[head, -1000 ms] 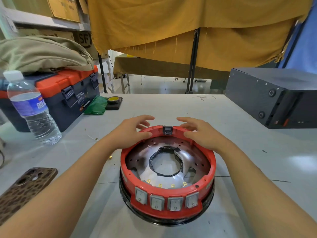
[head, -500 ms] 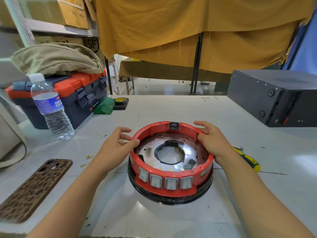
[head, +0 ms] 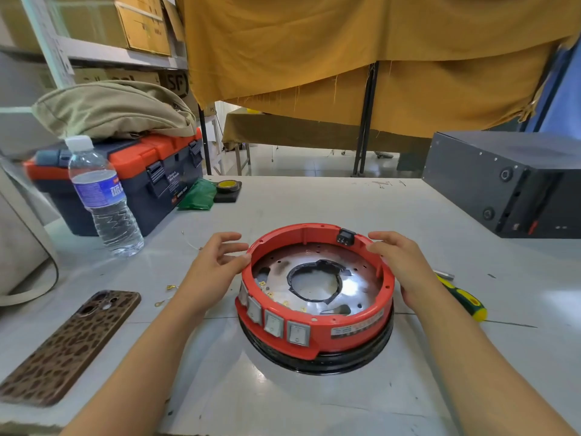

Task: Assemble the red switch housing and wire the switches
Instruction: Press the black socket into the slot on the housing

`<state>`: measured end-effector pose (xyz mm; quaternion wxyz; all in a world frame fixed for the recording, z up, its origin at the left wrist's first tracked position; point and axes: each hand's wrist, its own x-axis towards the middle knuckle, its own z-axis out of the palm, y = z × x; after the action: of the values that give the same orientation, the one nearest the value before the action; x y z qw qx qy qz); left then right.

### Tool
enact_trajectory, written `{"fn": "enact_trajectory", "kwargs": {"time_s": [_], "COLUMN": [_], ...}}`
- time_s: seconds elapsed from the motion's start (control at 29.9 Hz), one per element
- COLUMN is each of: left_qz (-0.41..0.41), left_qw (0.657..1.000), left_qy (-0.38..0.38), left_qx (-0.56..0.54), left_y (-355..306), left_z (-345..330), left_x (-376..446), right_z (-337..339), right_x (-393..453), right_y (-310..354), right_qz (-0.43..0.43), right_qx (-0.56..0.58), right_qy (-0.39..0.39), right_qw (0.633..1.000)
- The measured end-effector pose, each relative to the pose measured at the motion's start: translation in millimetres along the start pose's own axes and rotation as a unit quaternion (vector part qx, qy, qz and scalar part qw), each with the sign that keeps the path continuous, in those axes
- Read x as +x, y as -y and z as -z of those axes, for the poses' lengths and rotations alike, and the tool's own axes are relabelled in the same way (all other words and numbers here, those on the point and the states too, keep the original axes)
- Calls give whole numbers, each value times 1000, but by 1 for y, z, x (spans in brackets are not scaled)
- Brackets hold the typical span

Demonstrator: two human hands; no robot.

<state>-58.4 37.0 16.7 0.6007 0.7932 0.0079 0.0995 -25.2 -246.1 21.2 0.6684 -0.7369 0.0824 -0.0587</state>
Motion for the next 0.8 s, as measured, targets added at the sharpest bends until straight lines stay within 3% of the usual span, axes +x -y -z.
{"fn": "enact_trajectory", "kwargs": {"time_s": [0.1,0.3,0.43,0.57,0.8], "left_qz": [2,19,5,7,54], "left_qw": [998,998,981,947,895], "left_qy": [-57,-51,-92,-43,-51], "left_qx": [26,12,170,318,439], "left_y": [0,7,24,39,59], "left_z": [2,12,33,34,34], "left_x": [7,24,38,49,57], "right_z": [-4,-24,-26,-30,-25], "right_x": [5,13,19,22,27], "right_y": [3,2,2,2,-3], "right_qz": [9,17,26,28,29], "right_qx": [5,38,49,51,23], "right_qy": [24,55,43,39,34], "right_qw": [1000,998,998,998,999]}}
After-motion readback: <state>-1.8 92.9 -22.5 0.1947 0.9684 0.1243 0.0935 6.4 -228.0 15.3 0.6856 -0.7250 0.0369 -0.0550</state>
